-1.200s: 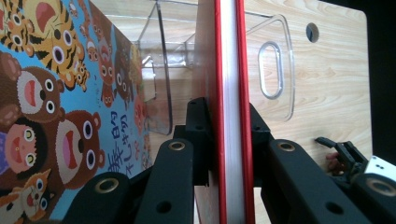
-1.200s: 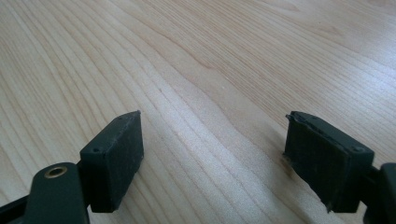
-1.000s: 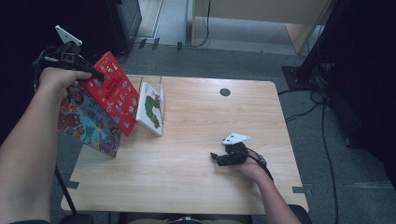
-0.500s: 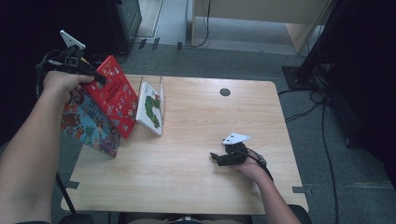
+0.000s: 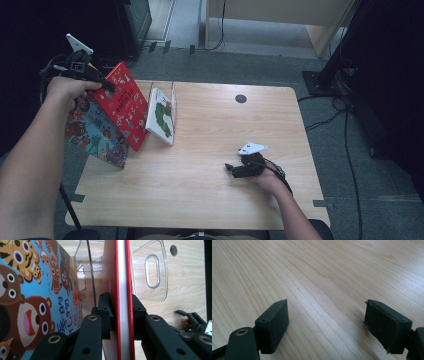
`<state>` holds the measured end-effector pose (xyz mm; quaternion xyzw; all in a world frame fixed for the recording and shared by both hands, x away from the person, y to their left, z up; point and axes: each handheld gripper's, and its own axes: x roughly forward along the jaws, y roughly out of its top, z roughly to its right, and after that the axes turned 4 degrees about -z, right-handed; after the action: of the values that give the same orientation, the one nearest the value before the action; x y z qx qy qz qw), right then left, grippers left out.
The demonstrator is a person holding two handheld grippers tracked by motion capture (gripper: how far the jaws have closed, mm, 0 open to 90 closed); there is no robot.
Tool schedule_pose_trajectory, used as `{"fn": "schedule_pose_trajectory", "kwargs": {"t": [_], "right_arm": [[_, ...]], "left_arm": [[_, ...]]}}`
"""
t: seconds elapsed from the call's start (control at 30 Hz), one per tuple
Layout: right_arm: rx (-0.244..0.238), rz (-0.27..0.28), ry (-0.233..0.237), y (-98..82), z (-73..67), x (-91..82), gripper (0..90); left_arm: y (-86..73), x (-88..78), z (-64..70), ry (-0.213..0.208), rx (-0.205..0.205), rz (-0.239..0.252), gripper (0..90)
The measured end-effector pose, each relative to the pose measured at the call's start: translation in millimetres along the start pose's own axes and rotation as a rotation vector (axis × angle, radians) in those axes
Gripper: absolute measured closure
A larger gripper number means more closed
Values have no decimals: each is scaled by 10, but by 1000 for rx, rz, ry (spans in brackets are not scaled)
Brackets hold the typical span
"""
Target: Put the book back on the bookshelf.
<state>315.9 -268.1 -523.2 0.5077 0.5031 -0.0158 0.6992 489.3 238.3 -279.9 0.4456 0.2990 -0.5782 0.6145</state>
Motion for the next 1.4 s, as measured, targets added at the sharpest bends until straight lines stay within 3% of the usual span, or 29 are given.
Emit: {"fn": "schedule_pose_trajectory", "kwargs": {"t": [0.1,0.47,0.63,0.67,1.07,1.4], "right_arm": [[-2,1,1,4,-5,4,195],[-3,0,3,6,-8,6,196],[-3,1,3,6,-8,6,196],[-3,0,3,6,-8,6,196],[-5,1,4,8,-9,7,198],[-9,2,7,12,-10,12,200]], "left_arm": [[-4,-5,12,-15,4,-15,750],[-18,-28,-24,0,17,-64,748],[-25,3,-37,-25,9,-79,741],[-22,33,-21,-21,20,-110,738],[-4,114,-2,14,7,-143,719],[14,133,-23,-6,-37,-164,778]]}}
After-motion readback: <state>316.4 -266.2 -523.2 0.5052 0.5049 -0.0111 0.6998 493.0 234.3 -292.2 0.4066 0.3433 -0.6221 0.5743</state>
